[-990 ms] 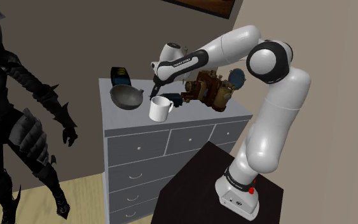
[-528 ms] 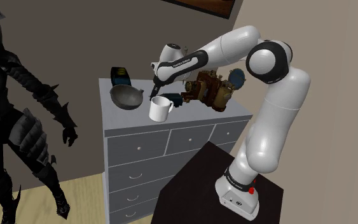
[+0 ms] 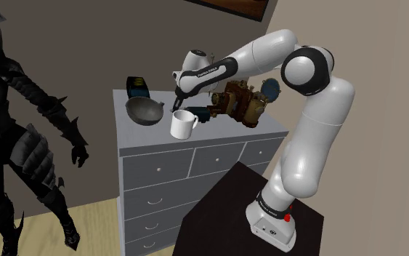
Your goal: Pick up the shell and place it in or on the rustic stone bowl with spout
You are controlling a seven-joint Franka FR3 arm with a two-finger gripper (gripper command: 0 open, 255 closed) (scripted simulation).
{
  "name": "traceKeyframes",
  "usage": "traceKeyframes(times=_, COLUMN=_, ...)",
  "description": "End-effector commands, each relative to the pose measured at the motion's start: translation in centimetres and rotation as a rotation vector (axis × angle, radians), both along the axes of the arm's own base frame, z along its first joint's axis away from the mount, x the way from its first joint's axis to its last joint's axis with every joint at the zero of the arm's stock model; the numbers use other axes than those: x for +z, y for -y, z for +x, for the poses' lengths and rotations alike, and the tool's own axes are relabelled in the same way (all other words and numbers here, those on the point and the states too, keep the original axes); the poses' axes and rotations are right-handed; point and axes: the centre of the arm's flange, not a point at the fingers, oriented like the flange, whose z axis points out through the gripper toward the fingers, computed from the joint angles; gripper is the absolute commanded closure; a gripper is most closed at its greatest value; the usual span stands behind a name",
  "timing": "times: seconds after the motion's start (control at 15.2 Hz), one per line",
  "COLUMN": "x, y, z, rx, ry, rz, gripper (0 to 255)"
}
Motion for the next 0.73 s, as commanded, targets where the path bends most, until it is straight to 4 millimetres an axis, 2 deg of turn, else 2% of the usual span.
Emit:
traceKeyframes(times=0.0, x=0.0, y=0.0, z=0.0, rx=0.0, ry=0.0, rz=0.0, gripper=255)
traceKeyframes(times=0.07, x=0.0, y=0.0, z=0.0, rx=0.0, ry=0.0, rz=0.0, gripper=255)
traceKeyframes(times=0.66, x=4.7, y=0.0, z=0.0, rx=0.0, ry=0.0, rz=0.0, gripper=255)
